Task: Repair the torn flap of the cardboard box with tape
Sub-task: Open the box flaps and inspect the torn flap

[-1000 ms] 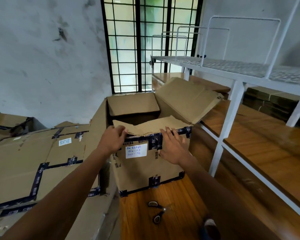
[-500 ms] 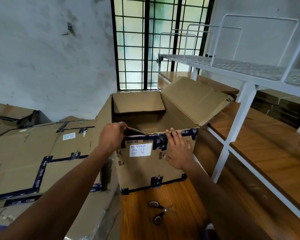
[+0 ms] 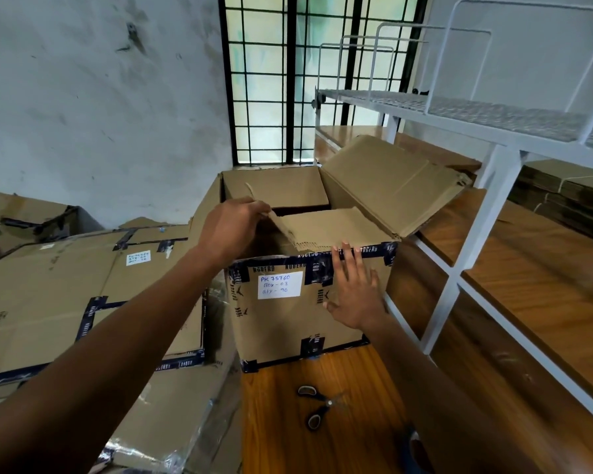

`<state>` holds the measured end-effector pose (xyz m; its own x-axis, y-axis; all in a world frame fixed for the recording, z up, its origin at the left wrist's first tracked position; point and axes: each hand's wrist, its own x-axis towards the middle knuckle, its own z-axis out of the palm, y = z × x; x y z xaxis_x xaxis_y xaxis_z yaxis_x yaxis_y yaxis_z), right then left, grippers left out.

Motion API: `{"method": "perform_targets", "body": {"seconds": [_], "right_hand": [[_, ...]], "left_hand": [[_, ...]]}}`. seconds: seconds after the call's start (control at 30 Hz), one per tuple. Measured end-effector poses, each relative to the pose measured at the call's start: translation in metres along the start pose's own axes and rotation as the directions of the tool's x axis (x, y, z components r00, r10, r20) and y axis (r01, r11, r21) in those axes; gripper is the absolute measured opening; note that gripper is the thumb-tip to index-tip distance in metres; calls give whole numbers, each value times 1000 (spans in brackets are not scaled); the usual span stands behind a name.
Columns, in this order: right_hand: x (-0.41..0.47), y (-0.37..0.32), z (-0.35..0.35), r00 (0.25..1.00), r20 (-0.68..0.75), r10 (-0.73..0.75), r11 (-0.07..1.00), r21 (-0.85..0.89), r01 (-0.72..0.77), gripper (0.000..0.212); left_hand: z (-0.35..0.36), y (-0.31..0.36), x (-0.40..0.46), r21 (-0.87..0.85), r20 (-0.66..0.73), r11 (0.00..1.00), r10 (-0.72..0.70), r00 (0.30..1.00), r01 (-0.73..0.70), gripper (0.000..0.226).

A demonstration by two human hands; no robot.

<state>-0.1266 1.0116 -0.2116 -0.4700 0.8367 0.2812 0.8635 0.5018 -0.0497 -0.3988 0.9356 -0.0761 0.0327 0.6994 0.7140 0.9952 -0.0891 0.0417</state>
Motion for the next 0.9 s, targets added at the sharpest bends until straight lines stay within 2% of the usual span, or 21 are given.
{"method": "perform_targets", "body": {"seconds": [0.13,0.27,0.43,0.6,0.73,0.9], "right_hand": [[0,1,2,1000,-16,-2,1000,-29,2,130],[0,0,3,1000,-16,4,1000,-24,-4,130],[-1,-6,0,1000,-18,12,1000,-13,-12,133],[-2,-1,-8,1000,12,-6,1000,-19,7,131],[-3,-3,-17,998,66,-9,1000,-9,9,125],[-2,-5,-32,991,134,-9,1000,-15,11,123]], "left_hand": [[6,-11,-14,-34,38,997,-62,997,63,24],[18,-28,-42,24,58,994,-107,993,106,20],[35,-33,-66,-2,220,967,-247,944,253,17],[35,-34,-72,-118,348,939,-266,899,324,21],[31,-35,-86,-140,348,943,-239,907,303,22],[26,-24,-98,-86,274,942,-290,917,323,24]]}}
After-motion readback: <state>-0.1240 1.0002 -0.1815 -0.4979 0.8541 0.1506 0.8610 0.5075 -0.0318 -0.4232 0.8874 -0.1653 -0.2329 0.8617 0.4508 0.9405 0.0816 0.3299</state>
